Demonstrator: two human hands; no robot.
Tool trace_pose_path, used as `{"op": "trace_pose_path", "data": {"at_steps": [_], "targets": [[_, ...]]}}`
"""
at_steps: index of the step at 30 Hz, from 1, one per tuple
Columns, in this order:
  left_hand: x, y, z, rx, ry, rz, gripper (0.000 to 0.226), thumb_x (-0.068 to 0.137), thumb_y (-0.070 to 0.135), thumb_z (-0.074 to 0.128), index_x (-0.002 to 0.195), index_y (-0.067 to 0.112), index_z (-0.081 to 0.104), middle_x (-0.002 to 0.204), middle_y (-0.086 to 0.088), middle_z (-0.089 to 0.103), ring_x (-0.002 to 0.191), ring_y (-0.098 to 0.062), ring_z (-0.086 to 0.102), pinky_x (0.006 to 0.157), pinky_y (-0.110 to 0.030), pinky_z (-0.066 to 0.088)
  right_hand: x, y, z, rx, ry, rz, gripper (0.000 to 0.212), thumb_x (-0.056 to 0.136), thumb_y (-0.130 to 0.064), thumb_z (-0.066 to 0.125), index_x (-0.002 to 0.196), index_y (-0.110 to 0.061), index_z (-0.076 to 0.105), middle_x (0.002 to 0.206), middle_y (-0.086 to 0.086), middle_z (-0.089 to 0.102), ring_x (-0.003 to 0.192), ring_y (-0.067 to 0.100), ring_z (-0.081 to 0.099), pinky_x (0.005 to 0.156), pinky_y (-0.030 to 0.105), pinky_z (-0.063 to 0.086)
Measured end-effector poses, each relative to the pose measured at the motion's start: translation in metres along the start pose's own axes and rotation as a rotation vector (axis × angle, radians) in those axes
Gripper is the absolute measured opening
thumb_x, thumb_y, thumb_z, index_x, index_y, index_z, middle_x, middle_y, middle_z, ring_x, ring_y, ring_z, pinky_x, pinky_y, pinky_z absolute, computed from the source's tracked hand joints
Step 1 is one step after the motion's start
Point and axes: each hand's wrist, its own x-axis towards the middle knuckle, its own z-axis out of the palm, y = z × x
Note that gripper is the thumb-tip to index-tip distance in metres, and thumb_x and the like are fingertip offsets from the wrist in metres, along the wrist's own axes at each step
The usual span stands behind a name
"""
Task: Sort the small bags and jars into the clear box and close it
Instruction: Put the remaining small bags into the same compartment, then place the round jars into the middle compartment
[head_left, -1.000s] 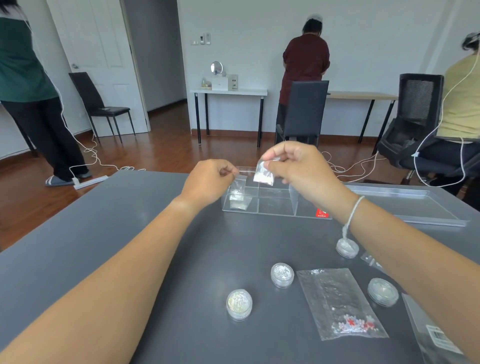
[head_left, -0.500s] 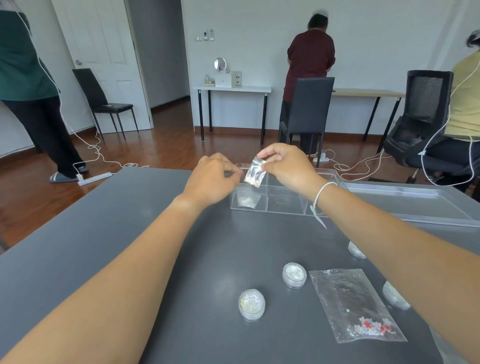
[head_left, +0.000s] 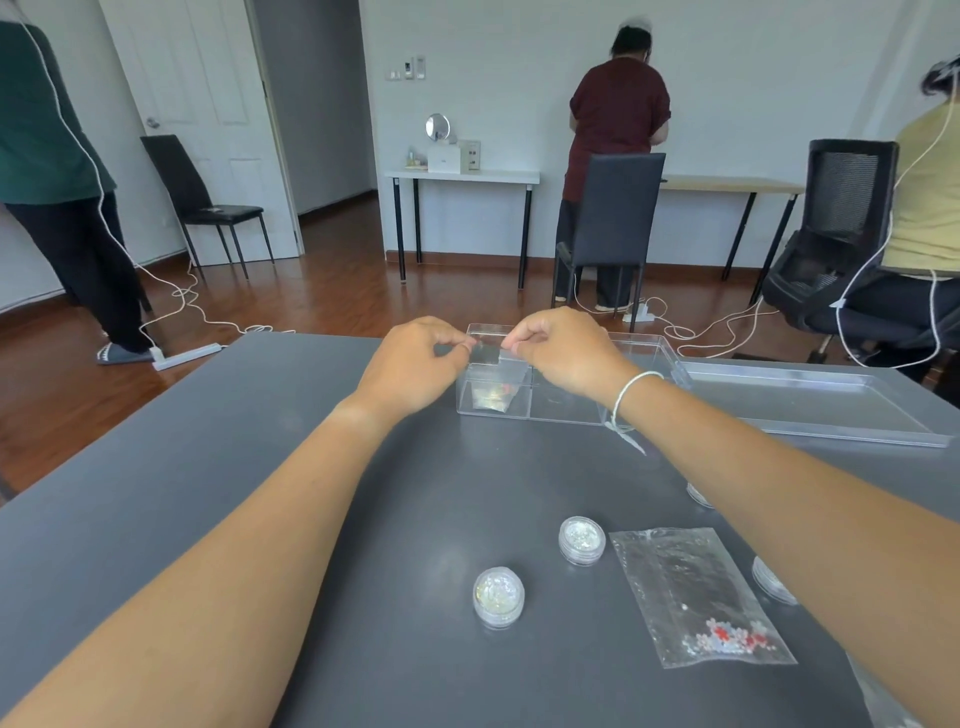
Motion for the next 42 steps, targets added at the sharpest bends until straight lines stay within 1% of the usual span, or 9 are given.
{"op": "trace_pose_path", "data": {"at_steps": [7,9,11,14,17,20,26,31,42], "targets": [[-0.004,0.001,-0.003,0.0,0.004,0.001,0.021,0.088,0.024,0.053,0.096,0.02,0.072,0.1,0.009,0.063,0.091,-0.006,0.054,0.077,-0.015,0.036,-0.019,0.008,-0.01,0.014,0.085,-0.077,0.022,0.089,-0.018,0.05,0.096,-0.024,0.07,0.117,-0.004,0.066,0.116,0.021,0.052,0.106,0.043,0.033],[-0.007,0.002,-0.004,-0.006,0.006,-0.005,0.02,0.087,0.024,0.054,0.095,0.02,0.072,0.1,0.01,0.063,0.08,-0.002,0.053,0.071,-0.012,0.036,-0.031,0.011,-0.016,0.056,0.107,-0.114,0.021,0.088,-0.017,0.052,0.095,-0.024,0.071,0.114,-0.004,0.067,0.111,0.018,0.054,0.101,0.032,0.037],[-0.012,0.005,-0.006,-0.01,0.012,0.001,0.019,0.087,0.024,0.054,0.094,0.022,0.072,0.1,0.011,0.063,0.074,-0.003,0.053,0.069,-0.014,0.038,-0.047,0.012,-0.022,0.103,0.099,-0.158,0.019,0.087,-0.017,0.054,0.091,-0.026,0.071,0.104,-0.008,0.067,0.098,0.011,0.055,0.082,0.013,0.038],[-0.02,0.014,-0.01,-0.013,0.046,0.023,0.018,0.087,0.023,0.054,0.095,0.024,0.071,0.099,0.012,0.062,0.074,-0.013,0.053,0.068,-0.014,0.039,-0.076,0.015,-0.029,0.143,-0.015,-0.208,0.015,0.084,-0.02,0.06,0.083,-0.032,0.069,0.085,-0.02,0.064,0.077,0.008,0.055,0.063,0.004,0.037],[-0.03,0.027,-0.013,-0.042,0.074,0.035,0.018,0.087,0.023,0.055,0.096,0.025,0.07,0.094,0.017,0.06,0.075,-0.018,0.053,0.065,-0.006,0.038,-0.099,0.019,-0.031,0.121,-0.165,-0.23,0.009,0.08,-0.028,0.065,0.079,-0.036,0.069,0.075,-0.021,0.063,0.066,-0.003,0.052,0.062,0.008,0.039],[-0.046,0.041,-0.016,-0.12,0.058,0.051,0.017,0.086,0.02,0.057,0.092,0.029,0.069,0.092,0.014,0.061,0.071,-0.016,0.049,0.061,0.0,0.036,-0.114,0.024,-0.032,0.107,-0.266,-0.244,0.006,0.076,-0.034,0.068,0.081,-0.038,0.068,0.078,-0.03,0.064,0.073,-0.001,0.053,0.067,0.011,0.04],[-0.087,0.06,-0.023,-0.207,-0.045,0.077,0.016,0.085,0.022,0.059,0.085,0.036,0.068,0.091,0.012,0.065,0.08,-0.016,0.053,0.068,-0.002,0.036,-0.128,0.033,-0.033,0.076,-0.35,-0.274,0.019,0.072,-0.041,0.069,0.089,-0.046,0.063,0.097,-0.021,0.065,0.086,0.0,0.052,0.074,0.015,0.039],[-0.118,0.063,-0.03,-0.258,-0.253,0.081,0.009,0.08,0.025,0.067,0.083,0.032,0.071,0.079,0.021,0.064,0.066,-0.005,0.05,0.06,-0.009,0.037,-0.134,0.036,-0.027,0.069,-0.376,-0.295,0.023,0.07,-0.038,0.072,0.085,-0.05,0.06,0.096,-0.02,0.064,0.085,-0.006,0.049,0.075,0.008,0.037],[-0.151,0.066,-0.033,-0.112,-0.531,0.158,0.029,0.058,0.048,0.071,0.084,0.039,0.064,0.093,0.016,0.063,0.082,-0.009,0.05,0.062,-0.02,0.037,-0.136,0.039,-0.022,0.078,-0.319,-0.327,0.021,0.073,-0.028,0.072,0.081,-0.043,0.059,0.092,-0.018,0.064,0.08,-0.009,0.047,0.068,-0.001,0.033]]}}
